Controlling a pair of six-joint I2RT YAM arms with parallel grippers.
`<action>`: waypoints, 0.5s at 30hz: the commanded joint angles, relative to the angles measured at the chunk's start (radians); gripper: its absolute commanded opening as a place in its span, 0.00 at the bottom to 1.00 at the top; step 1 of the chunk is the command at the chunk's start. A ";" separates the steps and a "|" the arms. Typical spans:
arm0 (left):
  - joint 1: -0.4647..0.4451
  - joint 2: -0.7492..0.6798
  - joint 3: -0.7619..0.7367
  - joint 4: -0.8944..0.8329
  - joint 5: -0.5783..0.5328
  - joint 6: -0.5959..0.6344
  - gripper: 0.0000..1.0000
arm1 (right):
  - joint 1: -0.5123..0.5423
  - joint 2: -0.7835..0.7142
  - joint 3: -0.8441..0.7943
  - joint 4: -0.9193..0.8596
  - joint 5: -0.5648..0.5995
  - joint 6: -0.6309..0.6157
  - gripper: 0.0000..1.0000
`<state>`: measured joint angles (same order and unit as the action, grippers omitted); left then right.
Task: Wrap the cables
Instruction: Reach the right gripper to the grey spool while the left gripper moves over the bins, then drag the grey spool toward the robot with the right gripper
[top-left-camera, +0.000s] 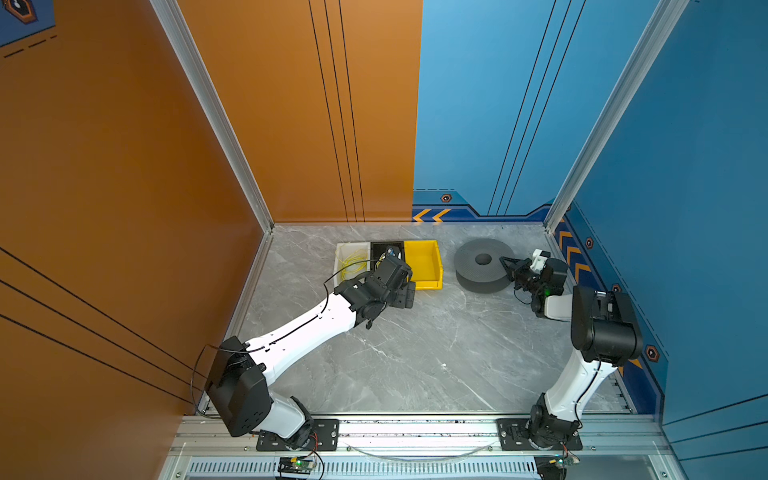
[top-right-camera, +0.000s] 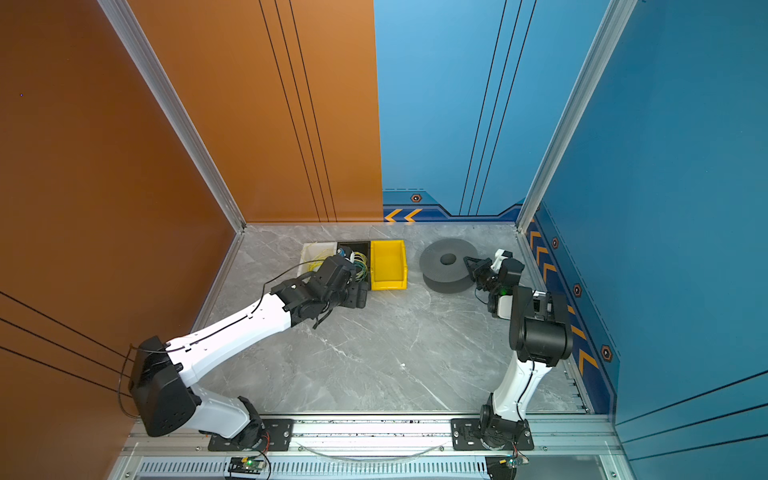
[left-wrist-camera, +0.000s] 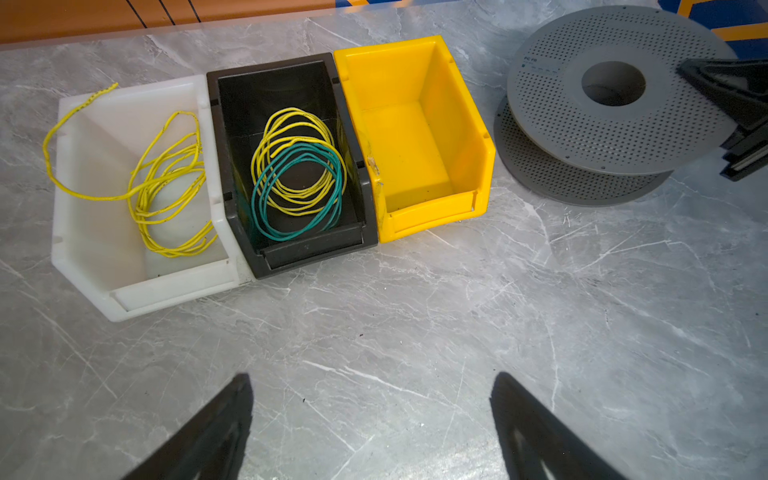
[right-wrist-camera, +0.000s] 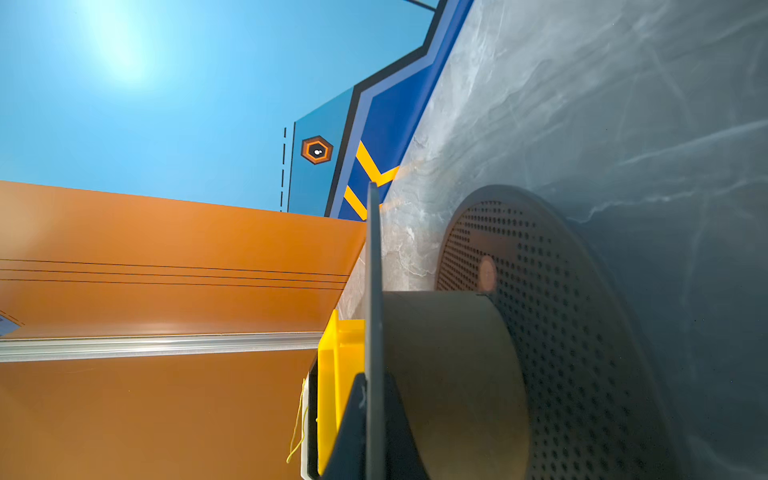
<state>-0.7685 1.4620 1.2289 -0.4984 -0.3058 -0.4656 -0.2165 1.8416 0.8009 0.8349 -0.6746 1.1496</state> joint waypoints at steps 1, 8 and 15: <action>0.013 -0.054 -0.020 -0.021 -0.011 -0.029 0.90 | -0.014 -0.109 -0.004 -0.110 0.019 -0.037 0.00; 0.095 -0.142 -0.104 0.036 0.066 -0.060 0.87 | -0.014 -0.325 0.043 -0.273 -0.039 -0.018 0.00; 0.219 -0.205 -0.153 0.061 0.181 -0.082 0.83 | 0.033 -0.589 0.099 -0.600 -0.062 -0.073 0.00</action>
<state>-0.5854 1.2816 1.0931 -0.4599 -0.2077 -0.5270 -0.2153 1.3445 0.8490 0.3637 -0.6891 1.1084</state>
